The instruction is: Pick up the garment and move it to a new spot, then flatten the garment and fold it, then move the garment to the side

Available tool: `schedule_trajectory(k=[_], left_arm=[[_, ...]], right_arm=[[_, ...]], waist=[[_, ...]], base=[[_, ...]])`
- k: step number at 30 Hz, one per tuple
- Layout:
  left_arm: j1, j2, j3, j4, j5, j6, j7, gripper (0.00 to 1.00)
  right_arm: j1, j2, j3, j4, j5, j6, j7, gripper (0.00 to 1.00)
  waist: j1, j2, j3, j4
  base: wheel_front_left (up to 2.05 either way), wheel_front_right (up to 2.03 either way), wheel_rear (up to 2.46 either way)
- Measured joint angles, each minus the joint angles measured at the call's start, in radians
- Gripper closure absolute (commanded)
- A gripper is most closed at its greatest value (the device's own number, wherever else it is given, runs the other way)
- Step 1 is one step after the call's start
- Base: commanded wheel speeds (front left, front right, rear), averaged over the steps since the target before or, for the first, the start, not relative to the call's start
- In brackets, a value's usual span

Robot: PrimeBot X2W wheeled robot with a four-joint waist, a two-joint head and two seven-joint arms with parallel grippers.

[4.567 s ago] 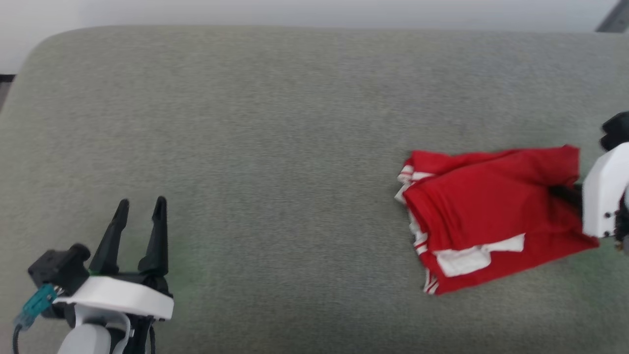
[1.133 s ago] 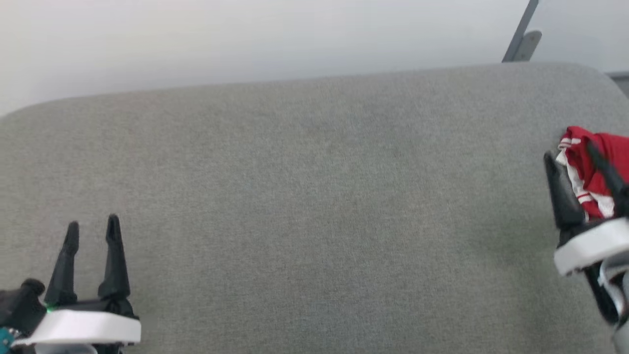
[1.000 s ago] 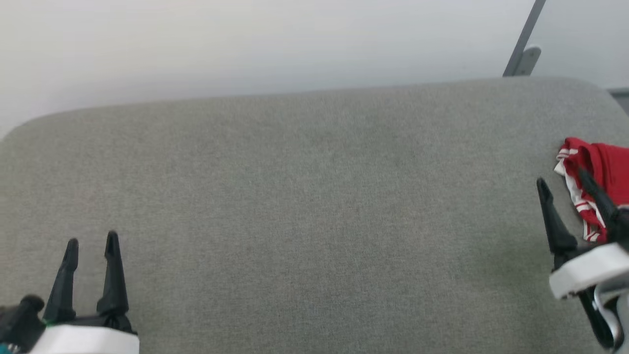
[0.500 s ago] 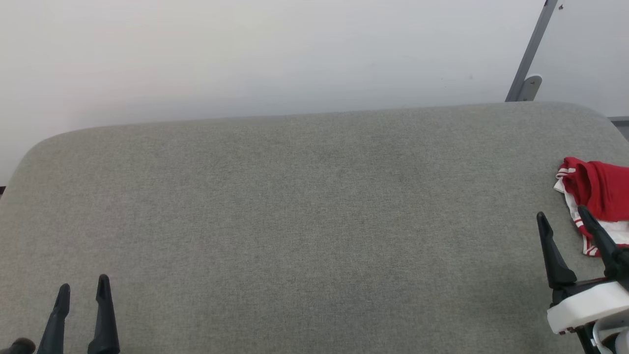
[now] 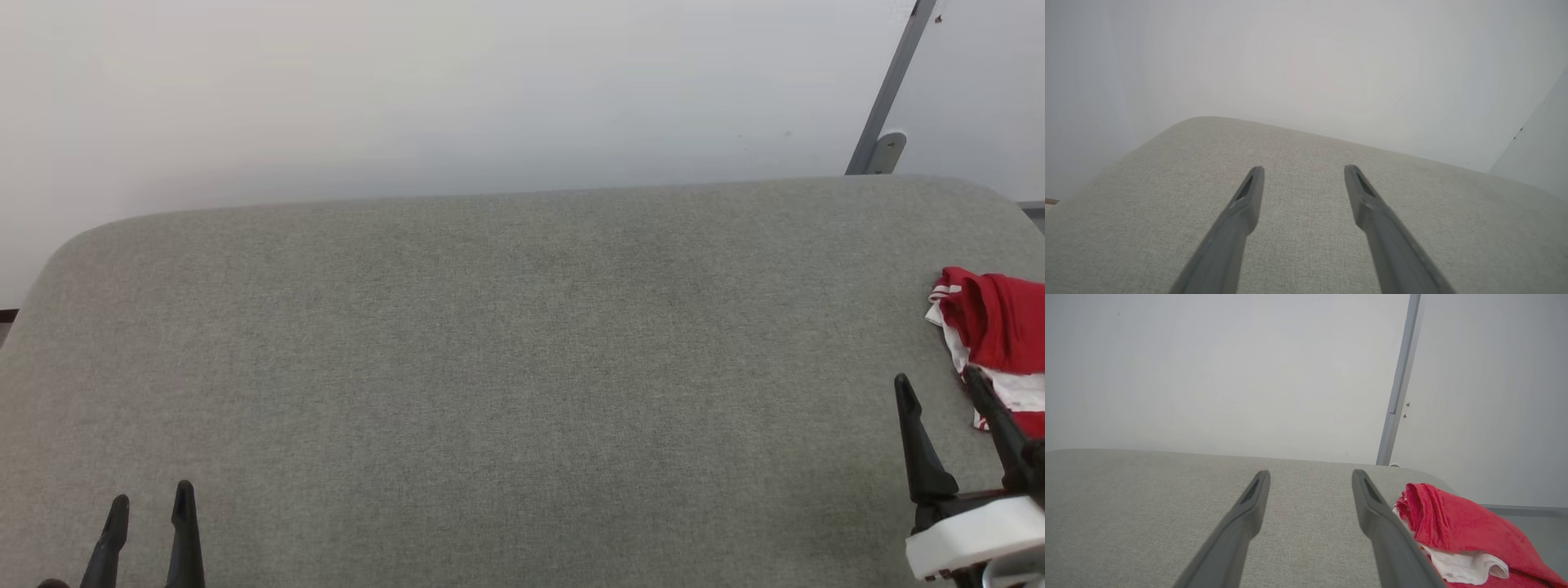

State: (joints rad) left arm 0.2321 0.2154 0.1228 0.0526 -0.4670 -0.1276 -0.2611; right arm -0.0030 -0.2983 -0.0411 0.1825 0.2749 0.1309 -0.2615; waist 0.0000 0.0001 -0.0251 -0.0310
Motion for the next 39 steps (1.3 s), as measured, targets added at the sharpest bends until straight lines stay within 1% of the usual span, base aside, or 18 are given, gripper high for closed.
schedule_trajectory(k=[14,17,18,23,39], left_arm=[[0.0,0.003,-0.015,0.002,0.0,0.0,0.0,0.0],[-0.002,0.001,-0.001,0.001,0.028,0.0,0.0,0.0],[-0.004,-0.004,0.005,0.0,0.032,0.0,0.0,1.0],[0.0,-0.033,-0.005,0.04,0.024,0.0,0.007,1.0],[-0.058,-0.061,-0.006,0.075,-0.231,0.0,0.086,1.0]], right_arm=[[0.043,0.04,-0.02,-0.007,0.005,0.0,0.0,0.0],[0.053,0.044,-0.019,-0.006,0.006,0.0,0.0,0.0],[0.053,0.045,-0.018,-0.004,0.006,0.0,0.0,1.0],[0.068,0.071,-0.014,0.033,0.015,0.0,0.008,1.0],[0.048,0.108,-0.026,0.044,0.304,0.0,0.086,1.0]], waist=[[0.0,0.0,0.0,0.014],[0.0,0.0,0.0,0.02],[0.0,0.0,0.0,0.023],[0.0,0.0,0.001,0.023],[0.0,0.0,0.005,0.024]], base=[[0.0,0.0,0.0],[0.0,0.0,0.0],[0.0,0.0,0.0],[0.0,0.0,0.0],[0.0,0.0,0.0]])
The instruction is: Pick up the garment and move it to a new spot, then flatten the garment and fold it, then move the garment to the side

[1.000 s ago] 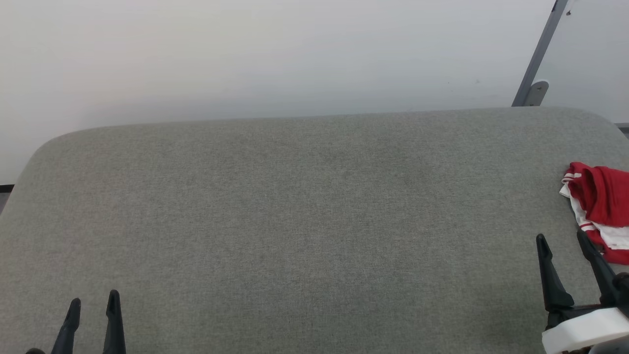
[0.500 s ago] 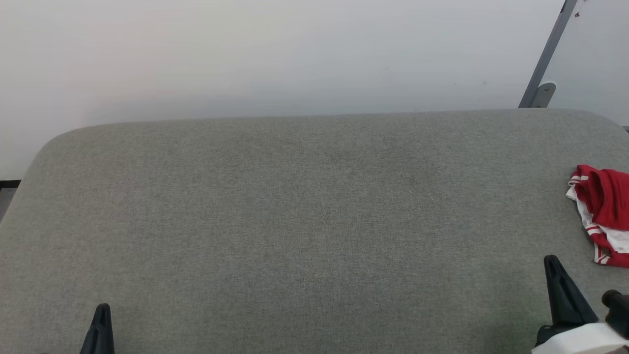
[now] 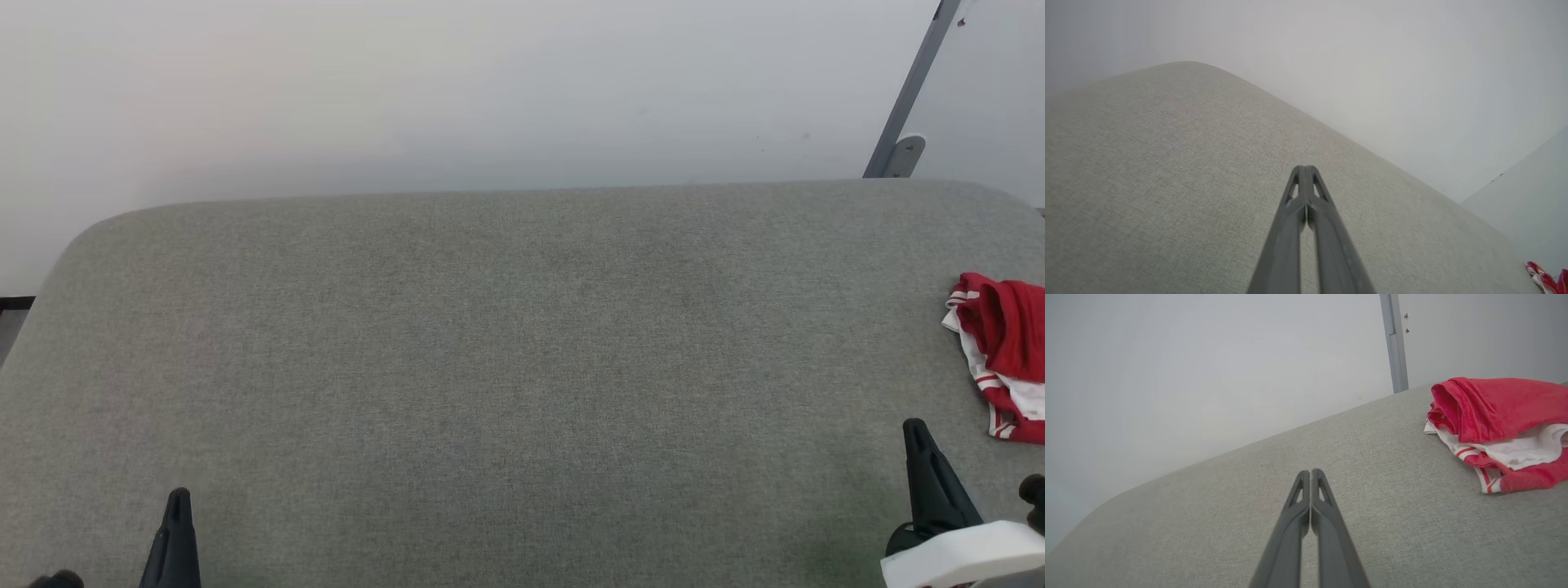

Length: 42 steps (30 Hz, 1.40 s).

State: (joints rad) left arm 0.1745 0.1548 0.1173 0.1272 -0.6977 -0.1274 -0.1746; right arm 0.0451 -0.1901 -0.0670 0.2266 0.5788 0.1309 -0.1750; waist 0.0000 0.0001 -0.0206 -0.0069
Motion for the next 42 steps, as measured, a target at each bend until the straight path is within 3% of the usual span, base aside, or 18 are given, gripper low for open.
schedule_trajectory(k=[42], left_arm=[[-0.135,-0.053,-0.001,0.059,-0.45,0.0,0.141,1.0]], right_arm=[[-0.076,0.068,-0.025,0.007,0.512,0.0,0.143,1.0]], waist=[[0.0,0.0,0.009,0.003]], base=[[0.0,0.0,0.0]])
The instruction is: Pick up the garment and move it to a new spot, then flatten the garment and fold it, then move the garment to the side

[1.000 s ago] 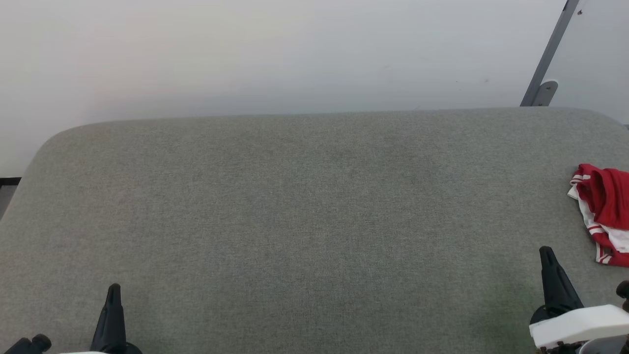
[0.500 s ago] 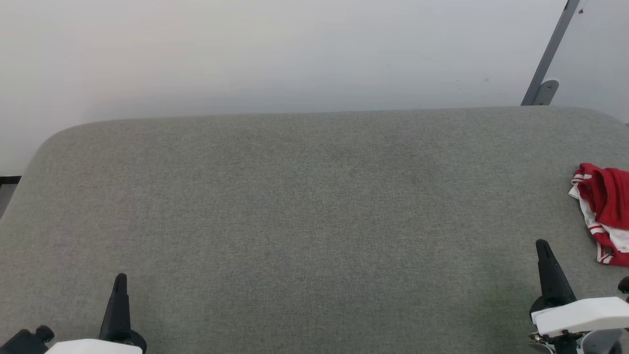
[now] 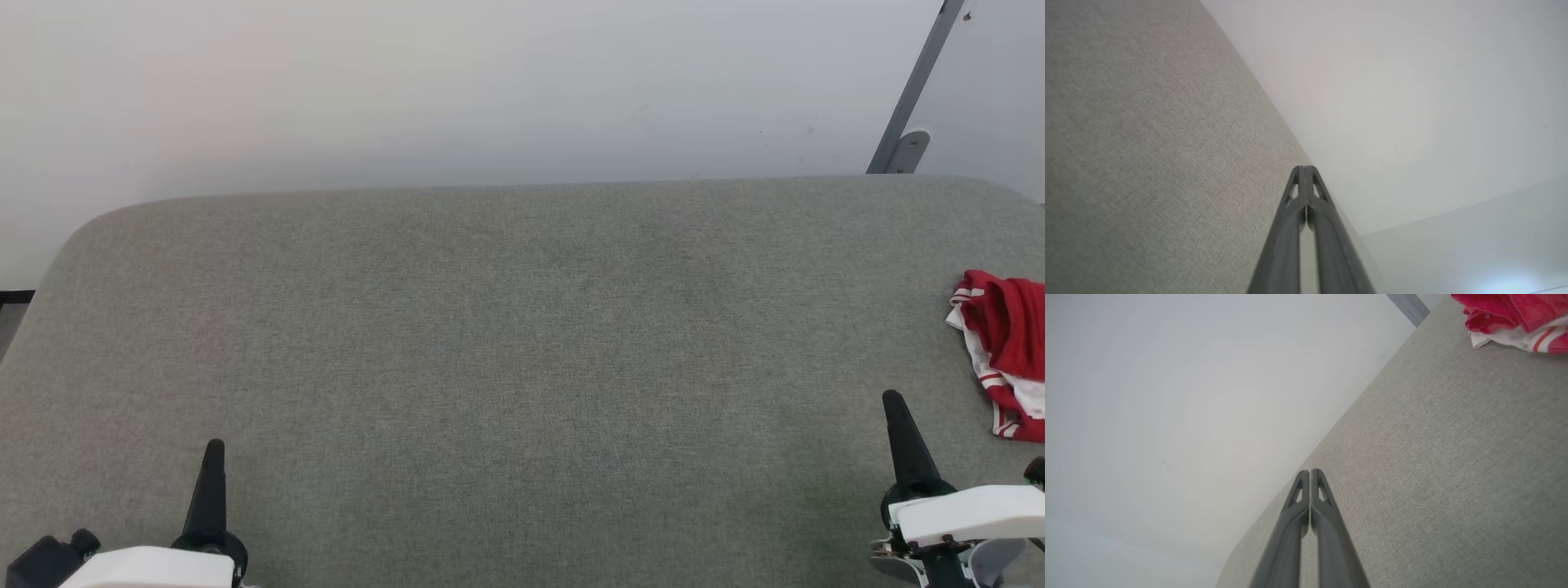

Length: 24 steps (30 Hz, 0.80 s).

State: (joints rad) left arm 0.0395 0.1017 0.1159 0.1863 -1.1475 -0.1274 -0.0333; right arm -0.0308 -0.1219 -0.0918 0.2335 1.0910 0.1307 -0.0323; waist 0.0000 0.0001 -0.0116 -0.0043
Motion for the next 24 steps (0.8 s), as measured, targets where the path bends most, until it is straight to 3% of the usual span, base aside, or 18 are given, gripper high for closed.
schedule_trajectory(k=[24], left_arm=[[-0.059,-0.021,-0.001,0.026,-0.199,0.0,0.062,1.0]], right_arm=[[-0.03,0.029,-0.008,0.004,0.218,0.0,0.06,1.0]], waist=[[0.0,0.0,0.005,0.002]], base=[[0.0,0.0,0.0]])
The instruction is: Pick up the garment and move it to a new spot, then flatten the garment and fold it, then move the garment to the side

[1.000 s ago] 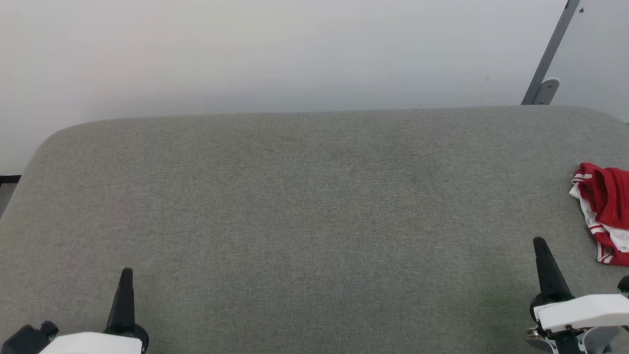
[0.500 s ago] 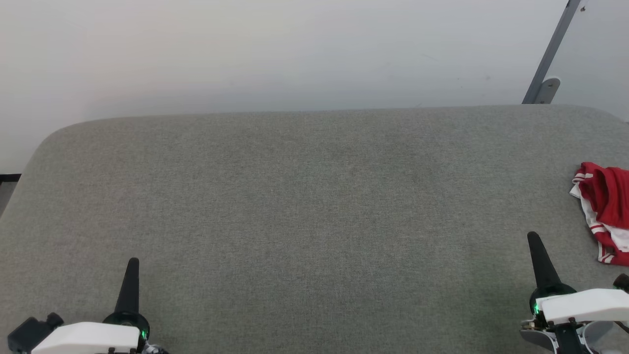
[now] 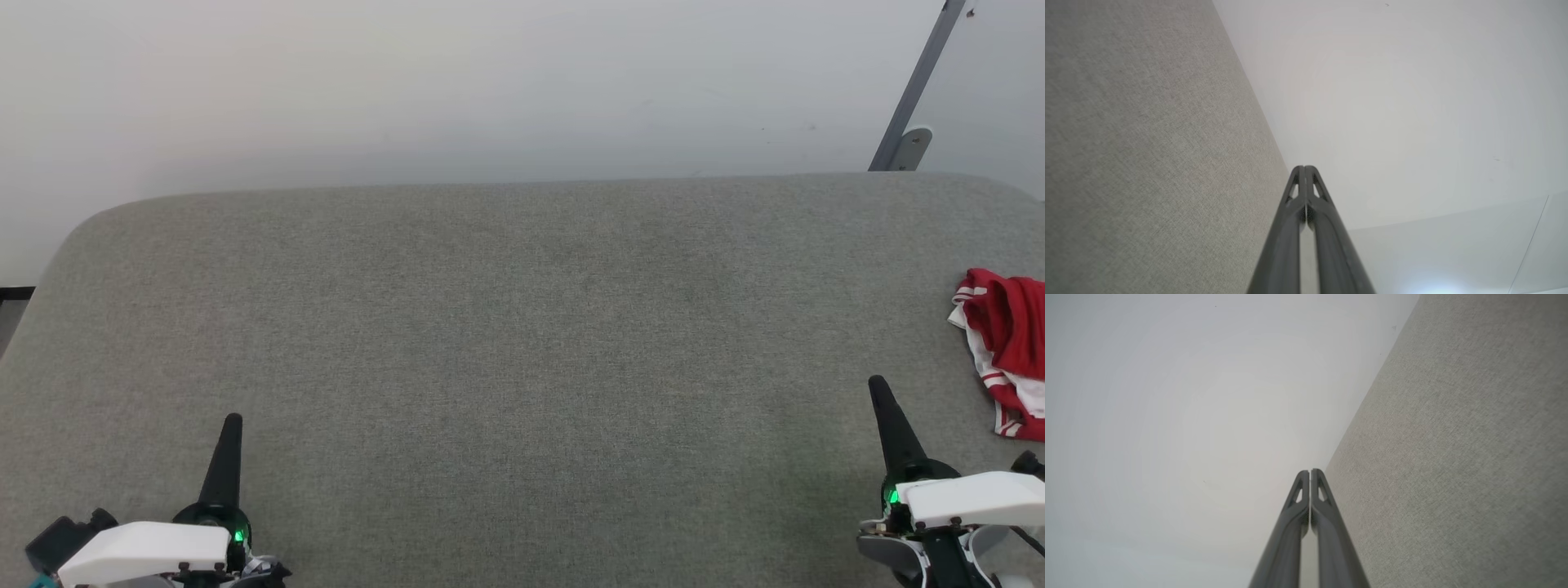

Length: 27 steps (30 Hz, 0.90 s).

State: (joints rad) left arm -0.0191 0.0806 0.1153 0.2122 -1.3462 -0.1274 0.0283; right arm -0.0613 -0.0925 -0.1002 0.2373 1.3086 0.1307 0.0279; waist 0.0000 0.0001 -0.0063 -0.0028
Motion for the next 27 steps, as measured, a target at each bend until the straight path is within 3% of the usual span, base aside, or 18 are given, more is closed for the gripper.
schedule_trajectory(k=[27], left_arm=[[-0.059,-0.02,-0.001,0.022,-0.177,0.0,0.06,1.0]], right_arm=[[-0.031,0.028,-0.008,0.003,0.207,0.0,0.06,1.0]], waist=[[0.0,0.0,0.006,0.002]], base=[[0.0,0.0,0.0]])
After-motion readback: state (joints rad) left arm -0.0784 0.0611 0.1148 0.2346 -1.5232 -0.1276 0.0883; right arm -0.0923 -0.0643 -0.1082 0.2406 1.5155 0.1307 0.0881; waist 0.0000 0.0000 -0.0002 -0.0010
